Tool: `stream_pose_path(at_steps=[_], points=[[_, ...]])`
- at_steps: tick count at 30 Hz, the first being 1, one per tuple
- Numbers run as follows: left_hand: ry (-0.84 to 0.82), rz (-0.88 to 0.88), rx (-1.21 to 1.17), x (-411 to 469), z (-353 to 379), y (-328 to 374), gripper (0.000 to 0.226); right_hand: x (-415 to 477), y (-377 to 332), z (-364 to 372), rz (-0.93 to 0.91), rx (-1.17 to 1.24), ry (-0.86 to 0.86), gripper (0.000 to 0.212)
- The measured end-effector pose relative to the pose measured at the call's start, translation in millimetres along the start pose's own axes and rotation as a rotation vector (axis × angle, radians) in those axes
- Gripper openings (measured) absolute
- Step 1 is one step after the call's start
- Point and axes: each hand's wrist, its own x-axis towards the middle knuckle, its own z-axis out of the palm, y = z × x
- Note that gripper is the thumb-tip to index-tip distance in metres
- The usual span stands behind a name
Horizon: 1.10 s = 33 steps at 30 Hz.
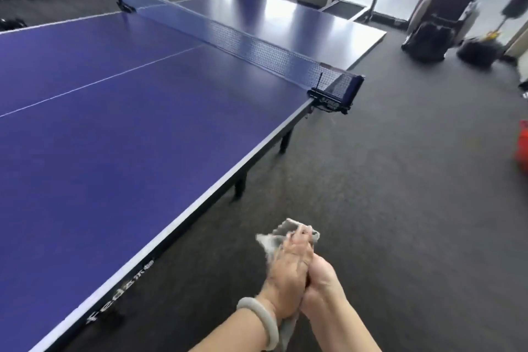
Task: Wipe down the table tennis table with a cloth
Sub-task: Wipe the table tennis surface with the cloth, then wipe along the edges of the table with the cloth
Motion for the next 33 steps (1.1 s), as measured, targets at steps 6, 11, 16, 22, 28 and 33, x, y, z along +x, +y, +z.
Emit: stream_pose_path(at_steps=[6, 11, 16, 22, 28, 33], points=[[-0.004, -0.218, 0.269, -11.7, -4.9, 12.2, 0.037, -49.0, -41.9, -60.4, -0.252, -0.190, 0.031, 0.038], [-0.143, -0.071, -0.087, -52.9, 28.0, 77.1, 0.029, -90.3, -31.2, -69.1, -0.276, -0.365, -0.066, 0.034], [-0.024, -0.086, -0.231, -92.3, 16.5, 84.3, 0.016, -120.7, -15.9, -78.3, -0.386, -0.688, -0.046, 0.031], [-0.116, -0.112, -0.441, -140.5, -4.3, 77.4, 0.012, -147.2, 23.7, -93.0, -0.508, -0.930, 0.117, 0.031], [-0.179, -0.125, -0.379, -185.5, -36.6, 42.2, 0.010, -165.1, 84.5, -99.4, -0.438, -0.756, 0.173, 0.017], [-0.176, -0.139, -0.349, -227.2, -76.7, -6.6, 0.014, -172.0, 163.2, -98.5, -0.478, -0.690, 0.214, 0.017]])
